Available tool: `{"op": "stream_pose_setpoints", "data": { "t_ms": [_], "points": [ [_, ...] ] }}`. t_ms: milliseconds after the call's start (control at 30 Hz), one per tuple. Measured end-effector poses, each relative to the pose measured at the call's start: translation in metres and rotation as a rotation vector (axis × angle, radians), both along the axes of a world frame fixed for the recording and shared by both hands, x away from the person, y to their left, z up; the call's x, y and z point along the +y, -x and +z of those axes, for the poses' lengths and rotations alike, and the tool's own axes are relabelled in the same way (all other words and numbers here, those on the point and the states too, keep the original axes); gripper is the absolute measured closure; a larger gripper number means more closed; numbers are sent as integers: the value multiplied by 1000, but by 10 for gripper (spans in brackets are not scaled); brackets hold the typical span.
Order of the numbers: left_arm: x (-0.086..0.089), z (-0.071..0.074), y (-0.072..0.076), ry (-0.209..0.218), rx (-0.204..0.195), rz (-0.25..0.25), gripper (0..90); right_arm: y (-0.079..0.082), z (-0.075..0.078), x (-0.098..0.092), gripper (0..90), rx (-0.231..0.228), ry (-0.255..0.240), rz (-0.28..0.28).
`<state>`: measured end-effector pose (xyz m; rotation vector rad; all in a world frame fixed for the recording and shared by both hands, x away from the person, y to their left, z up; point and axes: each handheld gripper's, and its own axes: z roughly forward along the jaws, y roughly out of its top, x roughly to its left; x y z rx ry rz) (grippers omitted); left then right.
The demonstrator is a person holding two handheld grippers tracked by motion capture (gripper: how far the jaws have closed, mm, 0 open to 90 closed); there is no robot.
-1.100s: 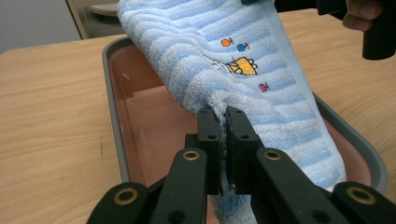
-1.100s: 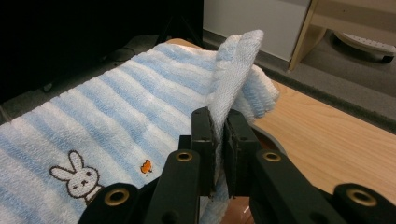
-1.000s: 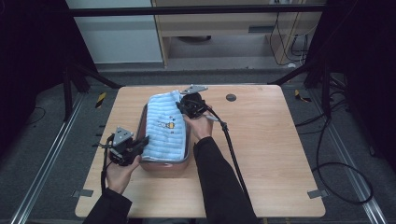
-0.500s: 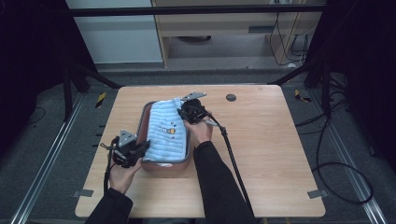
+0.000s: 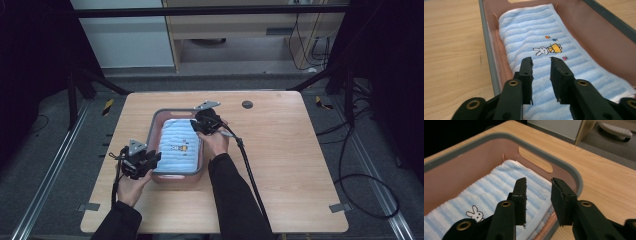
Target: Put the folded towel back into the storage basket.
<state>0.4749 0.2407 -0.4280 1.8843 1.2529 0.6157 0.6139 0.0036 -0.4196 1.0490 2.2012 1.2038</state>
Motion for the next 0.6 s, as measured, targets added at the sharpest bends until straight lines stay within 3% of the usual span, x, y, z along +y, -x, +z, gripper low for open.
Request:
{"op": "stream_pose_setpoints", "data": {
  "t_ms": [267, 400, 533, 600],
  "points": [
    [1, 14, 8, 13, -57, -21, 566, 14, 18, -26, 513, -42, -53, -25],
    [3, 22, 14, 30, -83, -50, 485, 27, 27, -52, 388, -63, -90, -53],
    [5, 26, 17, 31, -92, -42, 423, 38, 29, -76, 274, -68, -104, -87],
    [6, 27, 18, 26, -100, -38, 397, 45, 29, -88, 259, -73, -110, -102]
  ]
}}
